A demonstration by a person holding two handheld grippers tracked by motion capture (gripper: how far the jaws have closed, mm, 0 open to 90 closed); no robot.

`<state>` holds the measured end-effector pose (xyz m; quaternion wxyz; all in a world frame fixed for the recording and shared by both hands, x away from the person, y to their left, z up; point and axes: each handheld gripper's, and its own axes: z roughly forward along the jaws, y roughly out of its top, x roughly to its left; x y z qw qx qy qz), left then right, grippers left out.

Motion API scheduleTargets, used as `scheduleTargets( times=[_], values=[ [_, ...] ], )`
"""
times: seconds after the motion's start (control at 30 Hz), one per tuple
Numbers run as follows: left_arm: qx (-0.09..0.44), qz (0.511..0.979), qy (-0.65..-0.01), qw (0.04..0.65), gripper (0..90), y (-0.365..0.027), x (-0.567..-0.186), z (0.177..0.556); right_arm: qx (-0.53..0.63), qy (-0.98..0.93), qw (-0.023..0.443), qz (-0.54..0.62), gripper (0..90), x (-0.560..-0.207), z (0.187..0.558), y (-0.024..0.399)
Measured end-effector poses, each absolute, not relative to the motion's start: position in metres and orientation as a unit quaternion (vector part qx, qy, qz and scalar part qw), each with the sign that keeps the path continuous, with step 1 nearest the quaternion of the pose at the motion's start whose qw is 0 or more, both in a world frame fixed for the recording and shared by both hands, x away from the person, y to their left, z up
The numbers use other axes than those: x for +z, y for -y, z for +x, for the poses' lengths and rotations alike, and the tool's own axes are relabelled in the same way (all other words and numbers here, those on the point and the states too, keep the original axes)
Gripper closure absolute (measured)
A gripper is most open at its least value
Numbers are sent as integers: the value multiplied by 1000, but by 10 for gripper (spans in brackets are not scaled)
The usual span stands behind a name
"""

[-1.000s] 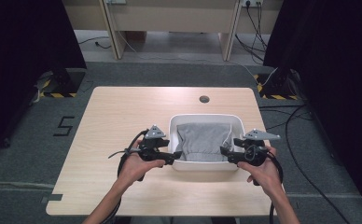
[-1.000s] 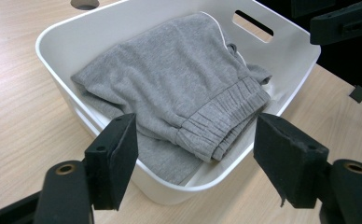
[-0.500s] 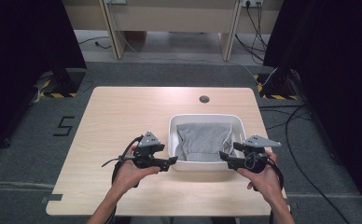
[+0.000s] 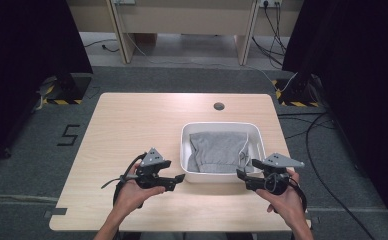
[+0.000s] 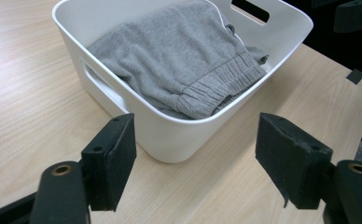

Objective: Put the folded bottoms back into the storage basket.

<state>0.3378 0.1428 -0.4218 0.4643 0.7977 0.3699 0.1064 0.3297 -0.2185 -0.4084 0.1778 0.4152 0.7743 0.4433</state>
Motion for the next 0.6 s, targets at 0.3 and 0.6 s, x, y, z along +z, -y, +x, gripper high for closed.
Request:
scheduleTargets(
  times=[0.3, 0.6],
  values=[
    [109, 792, -391, 457, 282, -160, -437, 332, 441, -772, 187, 419, 313, -413, 317, 227],
    [116, 790, -405, 445, 282, -174, -453, 324, 441, -768, 195, 422, 313, -419, 302, 235]
  ],
)
